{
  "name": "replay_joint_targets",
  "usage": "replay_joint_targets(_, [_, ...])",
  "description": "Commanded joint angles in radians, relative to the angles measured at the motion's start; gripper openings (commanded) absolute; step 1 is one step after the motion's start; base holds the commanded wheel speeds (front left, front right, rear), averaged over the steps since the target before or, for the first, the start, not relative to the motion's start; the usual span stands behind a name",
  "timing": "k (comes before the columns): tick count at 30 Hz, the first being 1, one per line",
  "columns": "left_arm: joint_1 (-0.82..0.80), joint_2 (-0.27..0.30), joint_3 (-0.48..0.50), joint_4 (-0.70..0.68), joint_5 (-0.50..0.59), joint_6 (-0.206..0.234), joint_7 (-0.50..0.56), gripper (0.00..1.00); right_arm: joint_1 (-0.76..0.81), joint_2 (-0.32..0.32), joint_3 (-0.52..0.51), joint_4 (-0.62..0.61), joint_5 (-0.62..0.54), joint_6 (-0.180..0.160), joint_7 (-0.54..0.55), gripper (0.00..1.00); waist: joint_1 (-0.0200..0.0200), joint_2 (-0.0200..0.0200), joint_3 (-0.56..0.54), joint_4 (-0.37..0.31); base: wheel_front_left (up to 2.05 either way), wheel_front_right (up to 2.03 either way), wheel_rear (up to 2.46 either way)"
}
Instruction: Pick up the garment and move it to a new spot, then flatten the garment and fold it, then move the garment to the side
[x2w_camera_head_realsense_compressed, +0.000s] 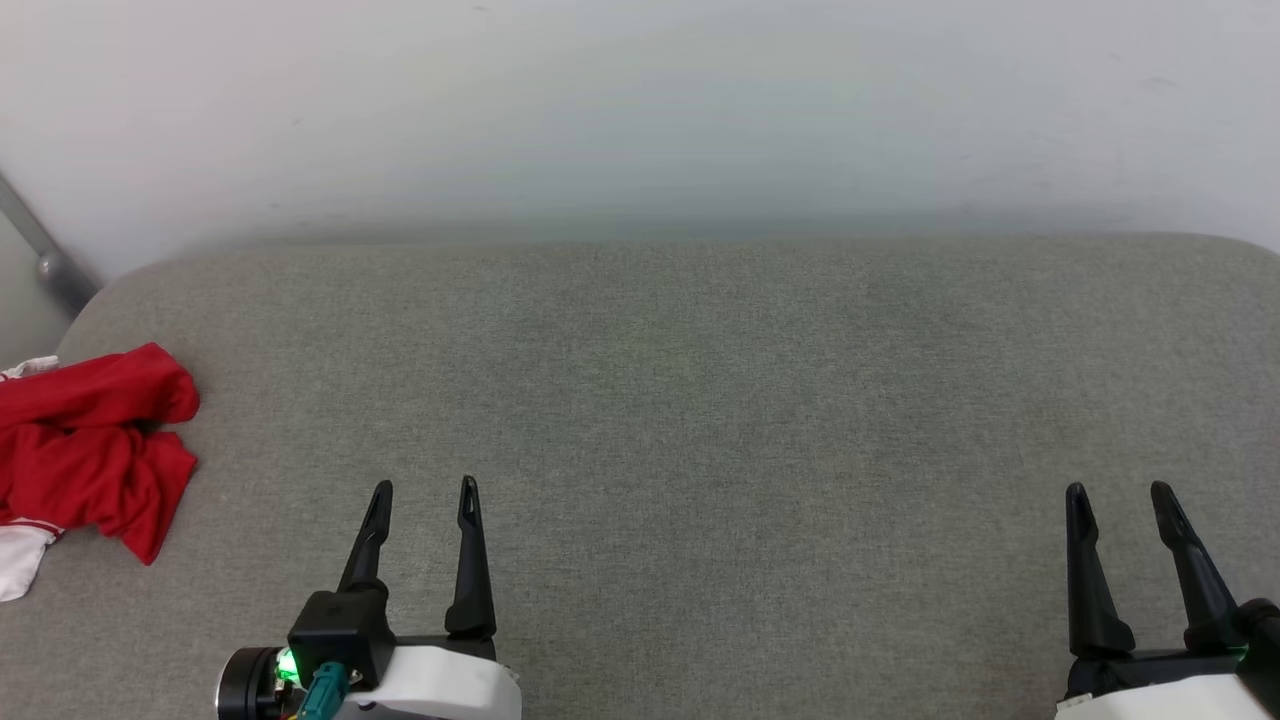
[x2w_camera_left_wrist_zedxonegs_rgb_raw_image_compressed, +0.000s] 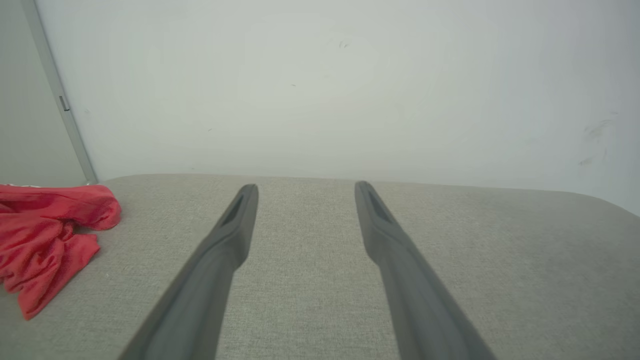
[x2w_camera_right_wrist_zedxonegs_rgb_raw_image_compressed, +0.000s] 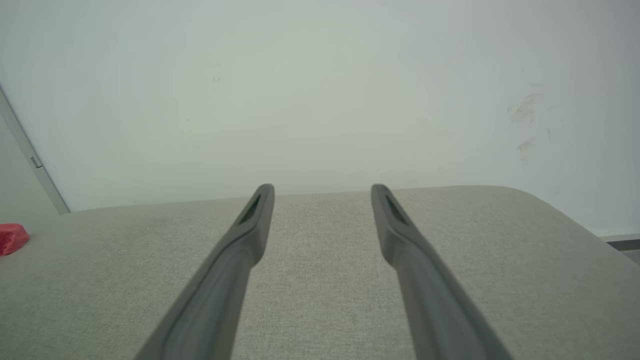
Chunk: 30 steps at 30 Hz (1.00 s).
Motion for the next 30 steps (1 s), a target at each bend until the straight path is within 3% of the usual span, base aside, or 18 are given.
replay_joint_targets(1, [0.002,-0.004,-0.001,-0.007,0.021,-0.003,-0.008,1.00,0.014,0.000,-0.002,-0.009,-0.018,0.000,-0.009,1.00,0.0000,0.0000,0.000,0.000,0.00,0.00,0.00])
replay_joint_targets(22, [0.042,-0.045,0.047,0.008,0.149,-0.044,-0.046,1.00,0.047,0.001,0.000,-0.016,-0.095,0.000,-0.046,1.00,0.0000,0.0000,0.002,0.009,0.00,0.00,0.00])
replay_joint_targets(30, [0.044,-0.054,0.069,0.024,0.137,-0.064,-0.046,1.00,0.048,0.001,-0.004,0.003,-0.049,0.000,-0.046,1.00,0.0000,0.0000,0.004,0.010,0.00,0.00,0.00])
